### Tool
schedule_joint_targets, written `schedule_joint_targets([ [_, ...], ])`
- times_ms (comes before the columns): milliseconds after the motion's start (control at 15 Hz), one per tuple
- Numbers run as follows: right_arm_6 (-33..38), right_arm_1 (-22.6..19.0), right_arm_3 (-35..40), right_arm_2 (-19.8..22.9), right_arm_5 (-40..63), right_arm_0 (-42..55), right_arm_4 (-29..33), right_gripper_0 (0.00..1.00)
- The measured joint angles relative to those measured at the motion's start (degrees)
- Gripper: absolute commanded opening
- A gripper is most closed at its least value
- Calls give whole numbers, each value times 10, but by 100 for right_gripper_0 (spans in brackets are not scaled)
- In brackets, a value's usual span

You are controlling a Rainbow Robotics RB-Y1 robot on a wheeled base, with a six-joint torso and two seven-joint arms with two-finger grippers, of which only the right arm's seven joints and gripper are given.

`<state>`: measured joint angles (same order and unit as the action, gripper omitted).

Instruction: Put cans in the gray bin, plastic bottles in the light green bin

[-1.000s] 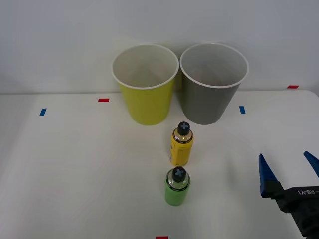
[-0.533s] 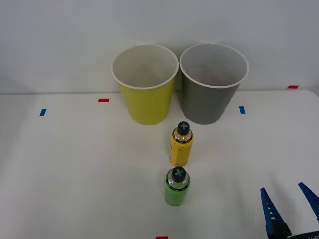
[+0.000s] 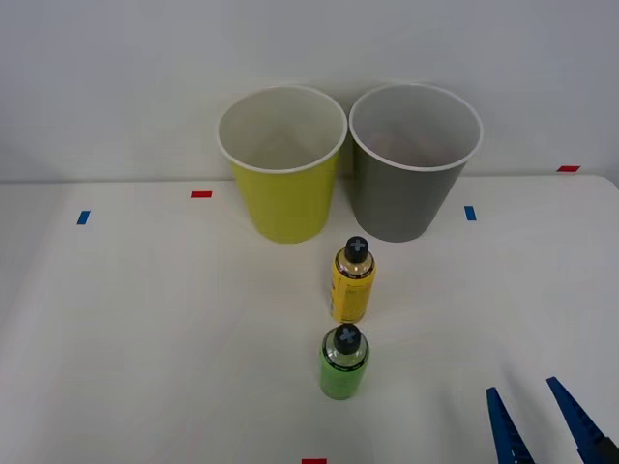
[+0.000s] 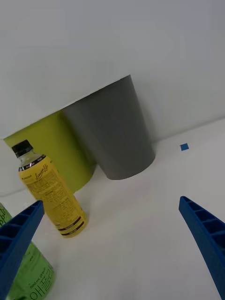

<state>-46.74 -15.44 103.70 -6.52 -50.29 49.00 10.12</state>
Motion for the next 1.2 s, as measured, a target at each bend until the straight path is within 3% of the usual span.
schedule_joint_targets([
  [400, -14, -22, 85, -14, 3, 70, -8, 100],
  [667, -40, -4, 96, 6, 3, 74, 41, 100],
  [933, -56, 7, 96, 9, 3, 76, 49, 100],
  [1200, 4, 27, 96, 45, -2, 77, 104, 100],
])
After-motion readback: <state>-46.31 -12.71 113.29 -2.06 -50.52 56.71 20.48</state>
